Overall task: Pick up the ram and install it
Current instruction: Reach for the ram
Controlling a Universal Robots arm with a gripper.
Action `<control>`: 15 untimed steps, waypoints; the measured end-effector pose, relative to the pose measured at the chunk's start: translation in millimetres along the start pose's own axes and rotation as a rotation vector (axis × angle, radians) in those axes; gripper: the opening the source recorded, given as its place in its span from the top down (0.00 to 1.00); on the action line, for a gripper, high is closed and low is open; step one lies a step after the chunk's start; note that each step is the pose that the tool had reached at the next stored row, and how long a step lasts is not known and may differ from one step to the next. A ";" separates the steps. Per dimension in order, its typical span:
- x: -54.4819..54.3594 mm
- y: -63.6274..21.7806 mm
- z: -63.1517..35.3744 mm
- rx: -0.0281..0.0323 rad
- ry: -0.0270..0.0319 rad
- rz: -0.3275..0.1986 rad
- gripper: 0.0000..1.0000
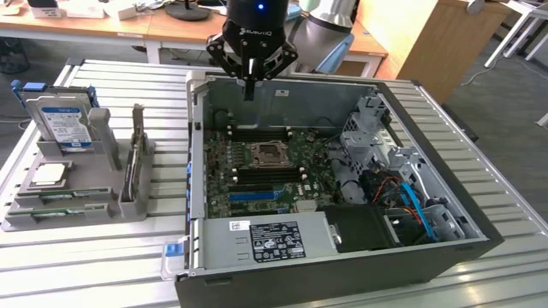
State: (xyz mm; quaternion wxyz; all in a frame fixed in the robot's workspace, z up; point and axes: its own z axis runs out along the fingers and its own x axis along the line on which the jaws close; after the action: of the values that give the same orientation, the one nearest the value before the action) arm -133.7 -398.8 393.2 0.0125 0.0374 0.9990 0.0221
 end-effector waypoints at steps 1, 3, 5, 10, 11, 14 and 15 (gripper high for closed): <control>2.5 -0.2 -0.1 0.0001 0.0000 0.000 0.89; 7.0 -0.1 -0.1 0.0000 0.0000 0.000 0.89; 12.0 -0.1 -0.2 0.0001 0.0000 0.000 0.89; 25.6 -0.5 -0.4 0.0001 0.0001 0.000 0.89; 28.6 -0.7 -0.5 0.0001 0.0001 0.000 0.89; 38.4 -0.6 -0.6 0.0001 0.0000 0.000 0.89; 41.7 -0.6 -0.7 0.0001 0.0001 0.000 0.89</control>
State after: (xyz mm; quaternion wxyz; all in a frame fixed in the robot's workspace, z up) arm -175.4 -396.3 392.9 0.0125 0.0374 0.9990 0.0221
